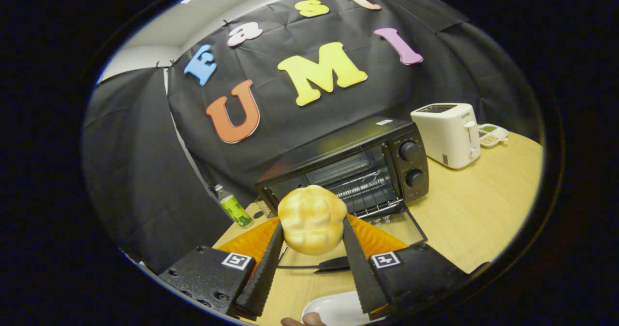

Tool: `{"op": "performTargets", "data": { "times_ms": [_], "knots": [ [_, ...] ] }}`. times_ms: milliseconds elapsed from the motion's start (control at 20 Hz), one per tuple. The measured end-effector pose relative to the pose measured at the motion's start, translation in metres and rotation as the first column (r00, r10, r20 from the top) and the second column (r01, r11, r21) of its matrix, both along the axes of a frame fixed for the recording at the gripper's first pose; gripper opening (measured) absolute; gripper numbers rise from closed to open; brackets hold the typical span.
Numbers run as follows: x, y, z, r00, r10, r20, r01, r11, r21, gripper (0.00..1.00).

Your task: Open the toaster oven, put the food inside, and close the toaster oven door.

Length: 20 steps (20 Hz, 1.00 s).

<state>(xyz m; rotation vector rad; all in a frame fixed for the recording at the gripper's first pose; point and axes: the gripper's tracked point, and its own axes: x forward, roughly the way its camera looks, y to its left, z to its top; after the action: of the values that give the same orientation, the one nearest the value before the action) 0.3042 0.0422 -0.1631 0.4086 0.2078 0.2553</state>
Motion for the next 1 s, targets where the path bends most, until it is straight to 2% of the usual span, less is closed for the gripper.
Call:
{"op": "performTargets", "data": {
  "times_ms": [150, 350, 650, 800, 950, 1000],
  "knots": [
    [0.039, -0.006, -0.014, 0.999, -0.027, -0.027, 0.028, 1.000, 0.014, 0.76],
    [0.075, -0.001, -0.038, 0.994, 0.005, -0.112, 0.005, 0.996, 0.090, 0.76],
    [0.128, -0.014, -0.049, 0.984, -0.033, -0.177, 0.060, 0.986, 0.153, 0.78],
    [0.152, -0.017, -0.050, 0.984, -0.035, -0.175, 0.061, 0.988, 0.145, 0.79],
    [0.173, -0.026, -0.049, 0.984, -0.086, -0.154, 0.111, 0.981, 0.161, 0.79],
    [0.177, -0.024, -0.048, 0.986, -0.080, -0.144, 0.104, 0.980, 0.171, 0.79]
  ]
}}
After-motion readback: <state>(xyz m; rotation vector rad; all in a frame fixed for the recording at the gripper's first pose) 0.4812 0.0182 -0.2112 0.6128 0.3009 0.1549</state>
